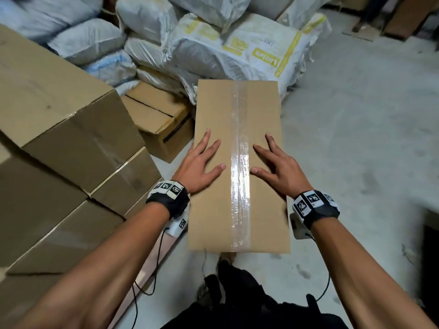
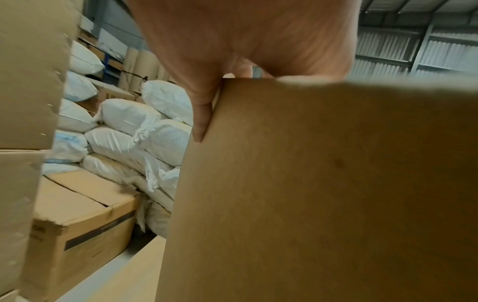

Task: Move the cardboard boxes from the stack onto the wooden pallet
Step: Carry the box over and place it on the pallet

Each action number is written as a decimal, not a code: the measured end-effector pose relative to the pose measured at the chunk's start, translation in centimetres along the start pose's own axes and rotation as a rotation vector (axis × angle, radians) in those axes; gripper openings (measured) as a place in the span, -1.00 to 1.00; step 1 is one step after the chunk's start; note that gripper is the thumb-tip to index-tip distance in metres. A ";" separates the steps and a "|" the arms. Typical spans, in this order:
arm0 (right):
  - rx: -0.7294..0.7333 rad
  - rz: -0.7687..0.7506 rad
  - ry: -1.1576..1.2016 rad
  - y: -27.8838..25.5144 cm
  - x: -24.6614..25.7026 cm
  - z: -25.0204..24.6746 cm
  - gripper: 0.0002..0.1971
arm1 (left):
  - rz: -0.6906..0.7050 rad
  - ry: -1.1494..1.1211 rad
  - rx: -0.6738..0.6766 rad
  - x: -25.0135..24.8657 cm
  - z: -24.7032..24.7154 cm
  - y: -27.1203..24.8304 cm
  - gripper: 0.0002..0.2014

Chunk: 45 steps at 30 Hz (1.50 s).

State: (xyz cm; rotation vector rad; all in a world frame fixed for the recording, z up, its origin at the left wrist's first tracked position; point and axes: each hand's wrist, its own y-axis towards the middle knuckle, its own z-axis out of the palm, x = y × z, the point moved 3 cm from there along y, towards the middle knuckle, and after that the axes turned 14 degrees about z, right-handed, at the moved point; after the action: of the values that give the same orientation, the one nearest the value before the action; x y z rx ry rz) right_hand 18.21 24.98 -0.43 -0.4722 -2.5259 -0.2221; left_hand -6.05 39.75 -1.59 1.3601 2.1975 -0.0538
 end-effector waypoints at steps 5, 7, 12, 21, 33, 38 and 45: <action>0.030 -0.079 -0.024 -3.8 2.5 -1.0 -0.26 | -0.055 0.018 -0.061 -3.7 -1.7 -5.4 -0.23; 0.052 -0.114 -0.027 -5.0 3.1 -1.1 -0.26 | -0.078 0.027 -0.090 -5.1 -2.1 -7.5 -0.24; 0.142 -0.229 -0.011 -7.6 3.8 -1.3 -0.23 | -0.174 0.048 -0.159 -8.8 -1.6 -12.4 -0.24; 0.309 -0.424 -0.003 -13.6 4.0 -1.9 -0.20 | -0.377 0.128 -0.325 -17.3 1.7 -22.0 -0.26; 0.579 -0.773 -0.018 -23.0 17.0 5.6 -0.19 | -0.774 0.268 -0.523 -25.3 -1.2 -41.8 -0.29; 0.665 -0.905 -0.001 -27.4 25.8 9.4 -0.19 | -0.936 0.343 -0.639 -27.2 -4.6 -50.7 -0.34; 0.712 -0.990 0.032 -31.3 38.1 15.1 -0.17 | -1.023 0.406 -0.675 -25.0 -11.3 -61.0 -0.33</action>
State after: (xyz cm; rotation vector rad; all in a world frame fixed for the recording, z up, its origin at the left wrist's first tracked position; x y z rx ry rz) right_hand -30.91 10.69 6.18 1.0476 -2.3715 0.3114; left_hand -53.65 -6.86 4.74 -0.1894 2.6419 0.5713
